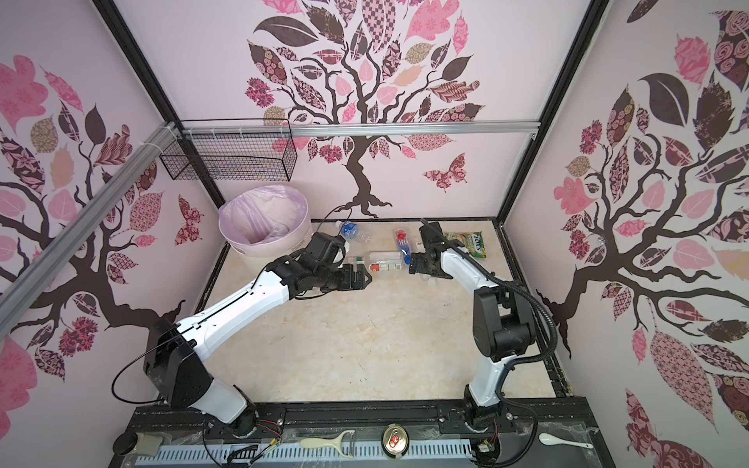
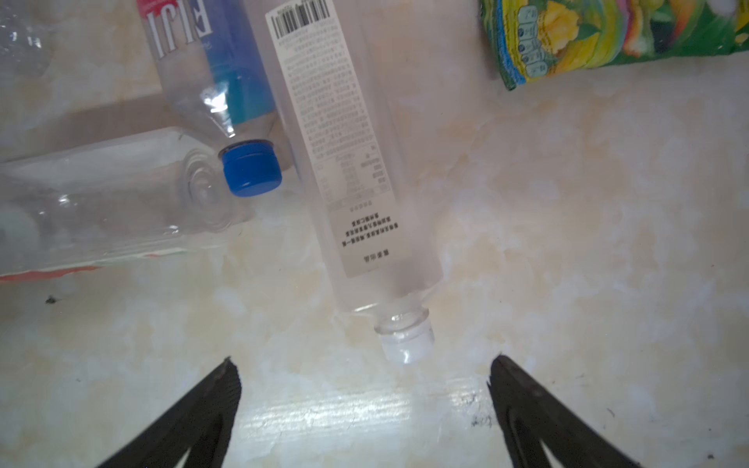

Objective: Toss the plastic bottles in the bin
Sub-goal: 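Lower both grippers toward the frosted white-labelled bottle beside the Fiji bottle, then close the right gripper on the frosted bottle's cap end and lift it upright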

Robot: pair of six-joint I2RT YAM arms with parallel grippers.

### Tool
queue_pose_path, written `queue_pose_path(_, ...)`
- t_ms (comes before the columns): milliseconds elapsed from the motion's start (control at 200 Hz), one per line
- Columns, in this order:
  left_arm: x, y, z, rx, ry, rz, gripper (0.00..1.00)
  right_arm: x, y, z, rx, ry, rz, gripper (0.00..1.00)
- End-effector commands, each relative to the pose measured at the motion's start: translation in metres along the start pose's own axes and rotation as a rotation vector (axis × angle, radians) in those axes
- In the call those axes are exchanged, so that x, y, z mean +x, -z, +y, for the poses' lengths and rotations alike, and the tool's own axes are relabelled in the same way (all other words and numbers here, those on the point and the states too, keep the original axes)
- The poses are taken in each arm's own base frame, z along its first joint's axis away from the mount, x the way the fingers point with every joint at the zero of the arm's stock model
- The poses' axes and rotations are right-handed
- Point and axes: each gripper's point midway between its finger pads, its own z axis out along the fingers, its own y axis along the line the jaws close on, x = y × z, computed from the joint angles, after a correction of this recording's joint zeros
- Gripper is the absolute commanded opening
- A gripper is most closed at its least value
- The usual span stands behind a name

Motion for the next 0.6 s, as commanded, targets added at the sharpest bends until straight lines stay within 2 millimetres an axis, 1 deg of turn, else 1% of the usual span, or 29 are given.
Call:
queue_pose_path(0, 0.000, 0.005, -0.011, 0.039, -0.022, 0.025, 0.98, -0.021, -0.015, -0.005, 0.040, 0.015, -0.028, 0.97)
queue_pose_path(55, 0.003, 0.006, -0.011, 0.040, -0.022, 0.033, 0.98, -0.023, -0.022, -0.006, 0.046, 0.012, -0.014, 0.96)
queue_pose_path(180, 0.012, 0.006, 0.003, -0.013, -0.020, 0.050, 0.98, -0.028, -0.038, -0.005, 0.067, 0.021, 0.006, 0.93)
queue_pose_path(365, 0.019, 0.009, 0.009, -0.035, -0.036, 0.061, 0.98, -0.029, -0.053, -0.003, 0.074, 0.022, 0.012, 0.87)
queue_pose_path(455, 0.020, 0.008, 0.011, -0.041, -0.036, 0.064, 0.98, -0.026, -0.059, -0.004, 0.078, 0.024, 0.024, 0.84)
queue_pose_path(595, 0.020, 0.005, 0.010, -0.036, -0.030, 0.070, 0.98, -0.013, -0.066, -0.003, 0.063, 0.021, 0.051, 0.77)
